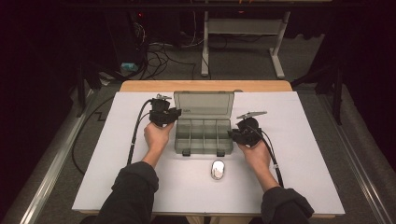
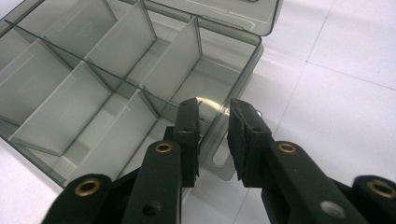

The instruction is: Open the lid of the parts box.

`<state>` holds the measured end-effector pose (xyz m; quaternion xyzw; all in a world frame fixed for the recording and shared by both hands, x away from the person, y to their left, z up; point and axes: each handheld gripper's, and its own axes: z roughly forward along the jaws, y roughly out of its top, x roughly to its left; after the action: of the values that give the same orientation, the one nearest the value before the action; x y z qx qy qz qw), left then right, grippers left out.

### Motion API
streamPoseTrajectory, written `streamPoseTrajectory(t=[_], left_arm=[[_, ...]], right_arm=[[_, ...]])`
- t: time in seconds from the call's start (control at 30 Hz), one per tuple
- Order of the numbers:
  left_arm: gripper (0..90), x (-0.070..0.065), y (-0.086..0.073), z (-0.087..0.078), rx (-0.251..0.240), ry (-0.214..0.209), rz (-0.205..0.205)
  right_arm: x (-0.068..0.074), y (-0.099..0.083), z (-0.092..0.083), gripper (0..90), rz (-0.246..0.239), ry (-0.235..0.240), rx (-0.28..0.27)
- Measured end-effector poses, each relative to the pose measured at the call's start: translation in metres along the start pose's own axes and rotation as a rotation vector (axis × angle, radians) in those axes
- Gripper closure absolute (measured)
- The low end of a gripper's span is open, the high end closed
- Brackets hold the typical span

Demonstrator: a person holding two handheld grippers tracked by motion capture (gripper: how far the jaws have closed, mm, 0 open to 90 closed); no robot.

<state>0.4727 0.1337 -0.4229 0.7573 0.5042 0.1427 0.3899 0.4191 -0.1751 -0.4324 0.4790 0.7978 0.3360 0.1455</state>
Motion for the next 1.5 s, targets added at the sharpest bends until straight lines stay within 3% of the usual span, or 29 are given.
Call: streamPoseTrajectory(t=[0.3, 0.6, 0.7, 1.1, 1.5], left_arm=[[72.2, 0.004, -0.002, 0.009, 0.033, 0.012, -0.021], [69.3, 0.003, -0.004, 0.012, 0.055, 0.026, 0.003], [65.2, 0.002, -0.004, 0.01, 0.062, 0.033, 0.027], [53.9, 0.002, -0.004, -0.001, 0.068, 0.025, 0.053], [48.6, 0.001, -0.004, -0.015, 0.075, 0.005, 0.084]], right_arm=[[0.0, 0.0, 0.0, 74.3, 0.003, -0.001, 0.001], [0.001, 0.0, 0.0, 74.3, 0.003, -0.002, 0.0], [0.001, 0.0, 0.0, 74.3, 0.003, -0.003, 0.0], [0.001, 0.0, 0.0, 74.3, 0.001, -0.007, -0.002], [0.002, 0.0, 0.0, 74.3, -0.001, -0.011, -0.002]])
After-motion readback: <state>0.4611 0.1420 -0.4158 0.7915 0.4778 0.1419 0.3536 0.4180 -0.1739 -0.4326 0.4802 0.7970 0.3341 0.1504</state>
